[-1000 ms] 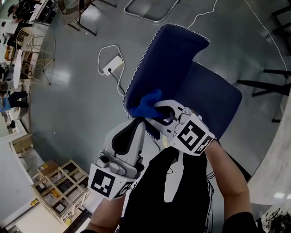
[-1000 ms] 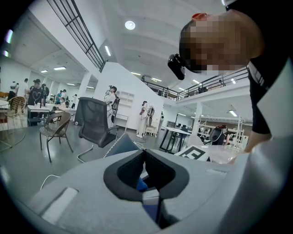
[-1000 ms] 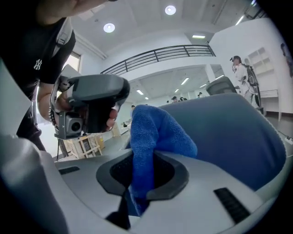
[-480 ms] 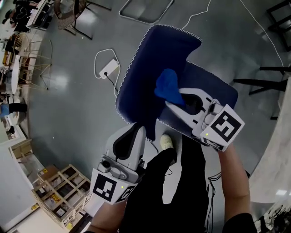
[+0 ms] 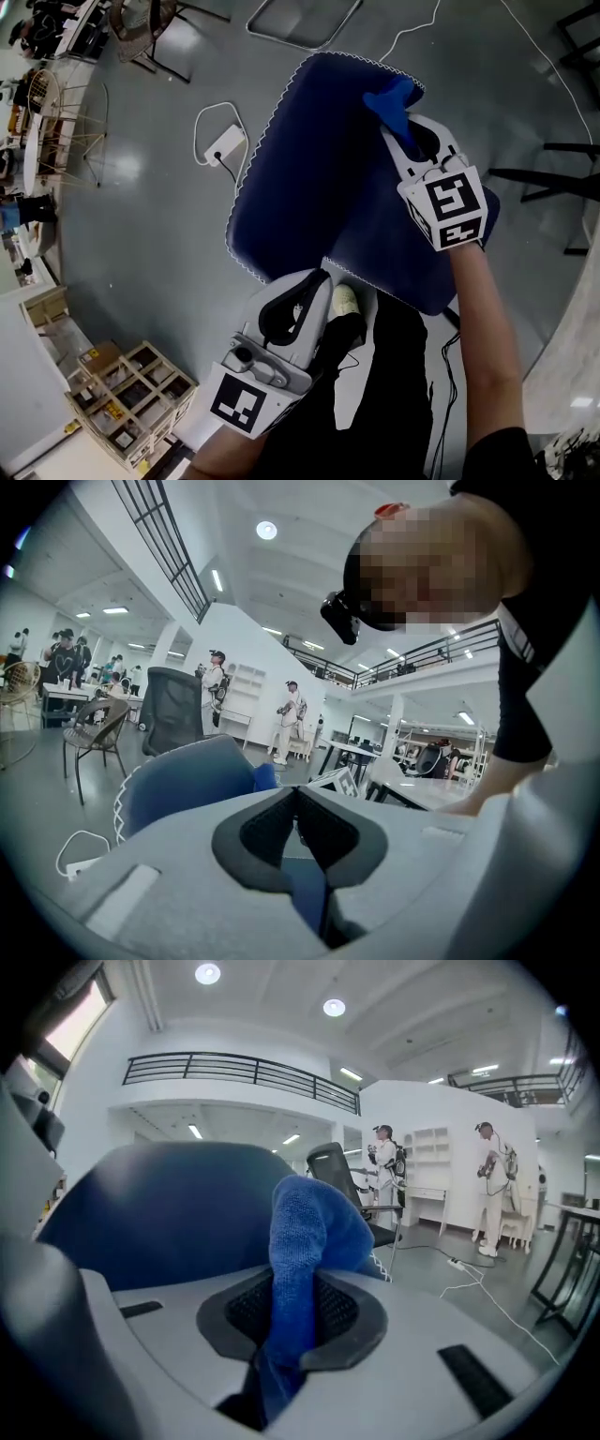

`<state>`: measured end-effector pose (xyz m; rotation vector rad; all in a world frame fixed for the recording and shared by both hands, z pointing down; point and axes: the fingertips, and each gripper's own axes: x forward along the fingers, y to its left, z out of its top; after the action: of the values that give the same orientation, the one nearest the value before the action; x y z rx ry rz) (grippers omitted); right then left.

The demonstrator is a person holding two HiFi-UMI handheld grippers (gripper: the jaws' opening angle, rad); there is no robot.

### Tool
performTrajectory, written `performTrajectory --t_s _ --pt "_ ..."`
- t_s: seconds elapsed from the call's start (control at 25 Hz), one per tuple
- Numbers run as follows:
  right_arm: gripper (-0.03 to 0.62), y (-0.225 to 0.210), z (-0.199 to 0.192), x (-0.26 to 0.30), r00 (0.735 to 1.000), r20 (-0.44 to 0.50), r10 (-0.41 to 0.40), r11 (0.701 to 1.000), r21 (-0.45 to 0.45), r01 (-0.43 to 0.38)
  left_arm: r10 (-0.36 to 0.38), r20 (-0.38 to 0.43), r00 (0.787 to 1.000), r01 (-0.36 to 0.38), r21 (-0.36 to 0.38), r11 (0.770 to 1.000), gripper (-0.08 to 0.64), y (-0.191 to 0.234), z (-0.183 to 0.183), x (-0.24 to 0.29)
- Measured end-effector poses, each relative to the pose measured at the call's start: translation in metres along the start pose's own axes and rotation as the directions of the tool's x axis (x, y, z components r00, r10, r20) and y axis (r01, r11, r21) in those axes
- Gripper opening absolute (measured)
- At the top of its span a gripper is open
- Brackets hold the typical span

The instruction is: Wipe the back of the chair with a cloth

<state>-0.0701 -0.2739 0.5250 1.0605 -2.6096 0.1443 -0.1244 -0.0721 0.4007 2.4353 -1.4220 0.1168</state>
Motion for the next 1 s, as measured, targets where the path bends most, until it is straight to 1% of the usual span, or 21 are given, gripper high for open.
performTrajectory --t_s 0.04,0.12,0.28,0.4,0.64,0.84,1.0 --pt "0.072 -0.003 -0.006 0.007 1.000 0.000 -0.004 1.000 -0.001 0.004 0.000 -0.001 1.000 0.000 -0.001 1.000 0.020 0.001 -0.003 0.001" --pt "0.072 -0.002 -0.015 0.018 1.000 0.004 0.023 1.000 0.007 -0.023 0.000 -0.004 1.000 0.000 0.001 1.000 0.020 0.001 -0.009 0.002" --pt "0.072 0.023 -0.019 0.027 0.992 0.028 0.127 0.992 0.019 -0.127 0.007 -0.014 1.000 -0.007 0.008 1.000 0.020 0.003 -0.021 -0.005" --pt "0.072 0.040 -0.022 0.024 0.982 0.028 0.185 0.982 0.017 -0.186 0.012 -0.008 1.000 -0.011 0.012 1.000 0.020 0.006 -0.023 -0.006" --pt "0.072 0.097 -0.030 0.010 0.956 0.007 0.292 0.956 0.017 -0.292 0.008 0.006 1.000 -0.008 0.011 1.000 0.019 0.004 -0.022 -0.008" --pt "0.072 0.141 -0.039 -0.004 0.935 0.010 0.355 0.934 0.029 -0.355 0.001 0.014 1.000 -0.001 0.009 1.000 0.020 -0.004 -0.028 -0.011" --pt "0.072 0.167 -0.044 -0.015 0.916 0.011 0.400 0.916 0.025 -0.401 0.002 0.019 1.000 -0.002 0.005 1.000 0.018 -0.008 -0.033 -0.013"
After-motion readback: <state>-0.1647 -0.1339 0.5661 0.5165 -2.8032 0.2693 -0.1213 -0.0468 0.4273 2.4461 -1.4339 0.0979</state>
